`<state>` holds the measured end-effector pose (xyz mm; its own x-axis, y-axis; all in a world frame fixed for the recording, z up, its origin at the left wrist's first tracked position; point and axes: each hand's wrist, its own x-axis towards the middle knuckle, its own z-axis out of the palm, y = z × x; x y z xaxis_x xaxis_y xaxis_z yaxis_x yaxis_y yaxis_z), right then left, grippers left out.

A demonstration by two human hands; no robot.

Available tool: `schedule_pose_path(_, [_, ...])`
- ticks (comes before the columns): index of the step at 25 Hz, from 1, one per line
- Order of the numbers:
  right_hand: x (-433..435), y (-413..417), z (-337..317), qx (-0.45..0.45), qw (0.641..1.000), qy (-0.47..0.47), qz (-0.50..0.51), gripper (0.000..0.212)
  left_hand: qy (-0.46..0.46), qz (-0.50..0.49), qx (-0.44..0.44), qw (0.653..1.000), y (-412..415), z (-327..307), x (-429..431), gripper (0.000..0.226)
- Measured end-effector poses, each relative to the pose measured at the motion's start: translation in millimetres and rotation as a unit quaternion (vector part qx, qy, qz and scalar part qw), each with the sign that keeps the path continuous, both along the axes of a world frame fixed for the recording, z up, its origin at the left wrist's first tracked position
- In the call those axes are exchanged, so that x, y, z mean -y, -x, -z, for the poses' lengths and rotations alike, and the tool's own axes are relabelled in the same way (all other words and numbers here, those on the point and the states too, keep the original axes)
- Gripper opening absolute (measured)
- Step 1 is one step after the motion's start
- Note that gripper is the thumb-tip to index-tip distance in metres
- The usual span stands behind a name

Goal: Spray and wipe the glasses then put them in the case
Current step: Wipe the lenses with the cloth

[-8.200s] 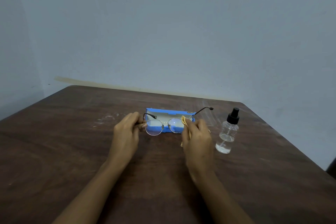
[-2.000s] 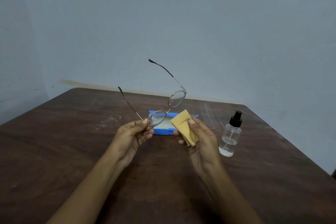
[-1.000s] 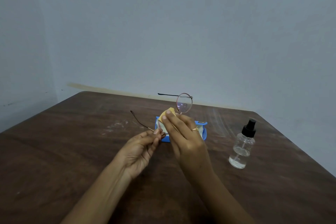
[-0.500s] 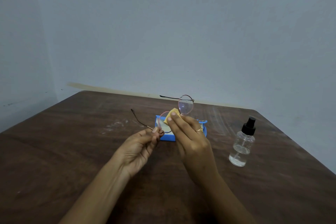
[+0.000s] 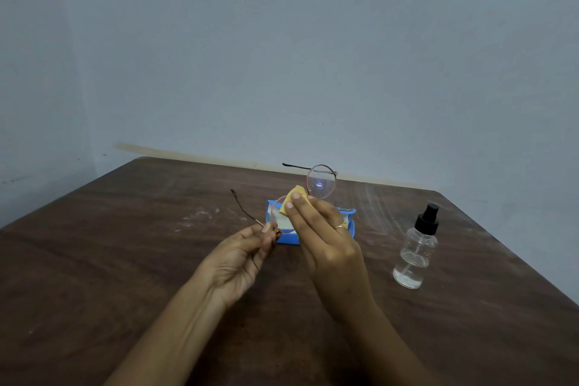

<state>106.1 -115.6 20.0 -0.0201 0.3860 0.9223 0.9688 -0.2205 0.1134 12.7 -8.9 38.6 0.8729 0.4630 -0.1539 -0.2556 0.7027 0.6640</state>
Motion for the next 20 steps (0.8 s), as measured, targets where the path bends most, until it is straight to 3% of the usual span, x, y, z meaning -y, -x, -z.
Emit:
schedule_pose_path(12, [-6.2,12.8,7.2,0.002,1.000,0.011,-0.004,0.027,0.032,-0.034,0.023,0.999,-0.1,-0.1,-7.5,0.022])
schedule_pose_path(20, [-4.4,15.9,1.7,0.016,1.000,0.018,-0.019,0.026,-0.074,-0.032,0.021,0.997,0.1,0.0,0.1,0.020])
